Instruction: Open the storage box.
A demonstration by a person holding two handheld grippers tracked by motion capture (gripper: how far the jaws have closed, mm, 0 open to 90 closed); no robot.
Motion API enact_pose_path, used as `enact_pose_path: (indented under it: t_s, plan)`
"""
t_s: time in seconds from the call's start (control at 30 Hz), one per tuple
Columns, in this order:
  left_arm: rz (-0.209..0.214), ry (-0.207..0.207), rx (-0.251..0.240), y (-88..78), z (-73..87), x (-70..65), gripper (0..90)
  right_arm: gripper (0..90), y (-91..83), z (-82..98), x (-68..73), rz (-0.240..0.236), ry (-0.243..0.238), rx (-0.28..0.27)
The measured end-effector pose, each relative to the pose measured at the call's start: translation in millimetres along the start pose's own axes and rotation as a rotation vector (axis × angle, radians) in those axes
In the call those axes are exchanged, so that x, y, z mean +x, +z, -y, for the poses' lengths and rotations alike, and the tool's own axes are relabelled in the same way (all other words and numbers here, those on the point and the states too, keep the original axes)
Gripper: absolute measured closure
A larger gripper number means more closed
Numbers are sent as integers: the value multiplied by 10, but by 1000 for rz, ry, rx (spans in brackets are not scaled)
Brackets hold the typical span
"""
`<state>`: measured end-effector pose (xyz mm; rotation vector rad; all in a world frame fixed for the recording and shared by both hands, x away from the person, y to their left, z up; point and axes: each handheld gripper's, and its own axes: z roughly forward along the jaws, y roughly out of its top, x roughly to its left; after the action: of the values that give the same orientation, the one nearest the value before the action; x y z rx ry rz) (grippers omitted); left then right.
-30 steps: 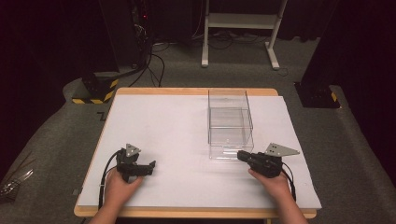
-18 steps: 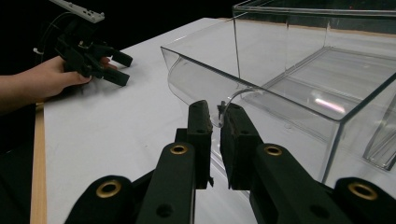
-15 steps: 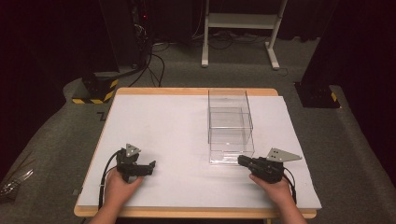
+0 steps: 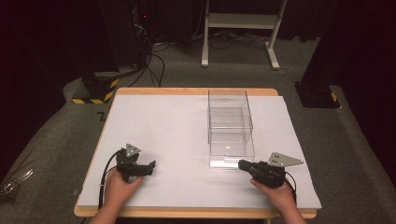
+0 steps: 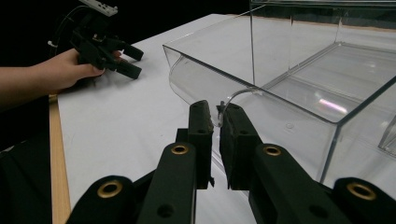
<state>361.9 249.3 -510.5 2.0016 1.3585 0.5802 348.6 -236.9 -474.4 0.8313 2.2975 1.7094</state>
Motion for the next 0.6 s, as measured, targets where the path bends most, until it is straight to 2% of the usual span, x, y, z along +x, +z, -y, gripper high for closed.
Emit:
enact_pose_path:
  t_s: [0.23, 0.6]
  plan:
    - [-1, 3, 1, -1, -1, 2, 29, 833, -45, 20, 54, -2, -12, 5]
    - [0, 1, 0, 0, 0, 0, 29, 834, -123, 120, 87, -11, -4, -3]
